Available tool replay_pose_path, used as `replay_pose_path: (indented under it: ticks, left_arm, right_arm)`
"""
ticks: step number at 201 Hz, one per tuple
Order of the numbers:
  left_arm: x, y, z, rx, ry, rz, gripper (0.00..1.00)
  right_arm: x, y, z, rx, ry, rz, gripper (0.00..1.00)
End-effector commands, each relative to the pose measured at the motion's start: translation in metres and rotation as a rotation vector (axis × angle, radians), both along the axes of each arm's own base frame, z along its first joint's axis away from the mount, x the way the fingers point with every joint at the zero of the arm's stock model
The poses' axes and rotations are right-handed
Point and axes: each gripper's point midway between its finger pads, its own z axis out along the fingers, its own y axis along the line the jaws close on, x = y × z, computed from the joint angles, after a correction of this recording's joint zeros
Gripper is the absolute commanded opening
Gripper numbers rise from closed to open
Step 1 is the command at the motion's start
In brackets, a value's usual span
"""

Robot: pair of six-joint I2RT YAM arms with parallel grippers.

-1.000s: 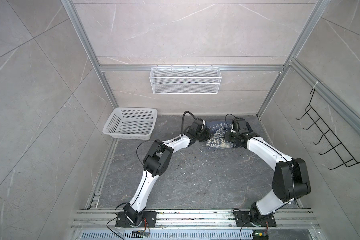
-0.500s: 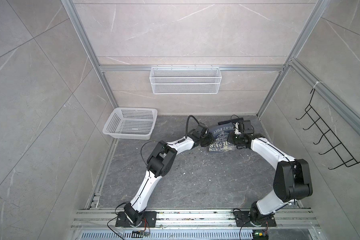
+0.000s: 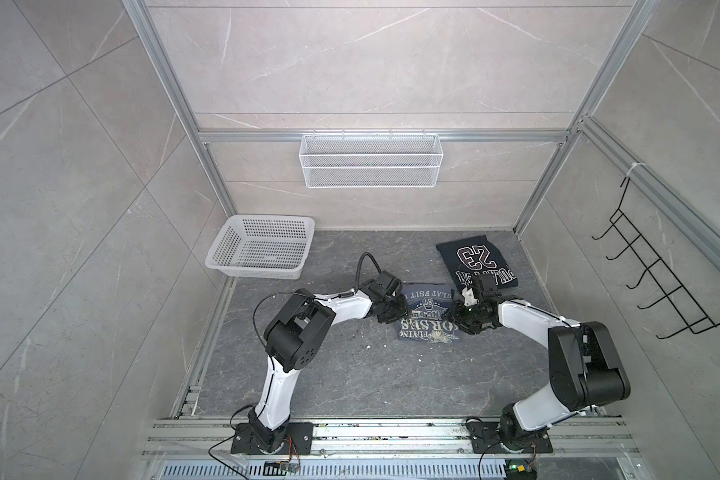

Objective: Fold and stack the tank tops

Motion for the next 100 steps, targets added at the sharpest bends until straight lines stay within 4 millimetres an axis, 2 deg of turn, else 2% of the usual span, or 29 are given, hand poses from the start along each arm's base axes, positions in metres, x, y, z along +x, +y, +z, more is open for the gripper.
replay_pose_path:
  ticks: [1,17,29,49,100]
  left_arm:
    - [0.014,0.009,0.033,-0.025,-0.081,0.046,0.65]
    - [0.027,0.015,0.042,-0.052,-0.107,0.066,0.74]
    - [0.038,0.014,0.049,-0.093,-0.128,0.068,0.78]
    - [0.054,0.014,0.046,-0.106,-0.135,0.070,0.81]
    - [0.069,0.002,0.016,-0.078,-0.078,0.055,0.82]
  right_arm:
    - [0.013,-0.002,0.019,-0.006,-0.054,0.011,0.66]
    - [0.024,-0.003,0.026,-0.002,-0.078,0.013,0.71]
    - [0.034,-0.002,0.029,0.009,-0.099,0.015,0.73]
    - [0.047,0.000,0.025,0.018,-0.098,0.014,0.74]
    - [0.066,-0.005,-0.001,-0.016,-0.045,-0.018,0.75]
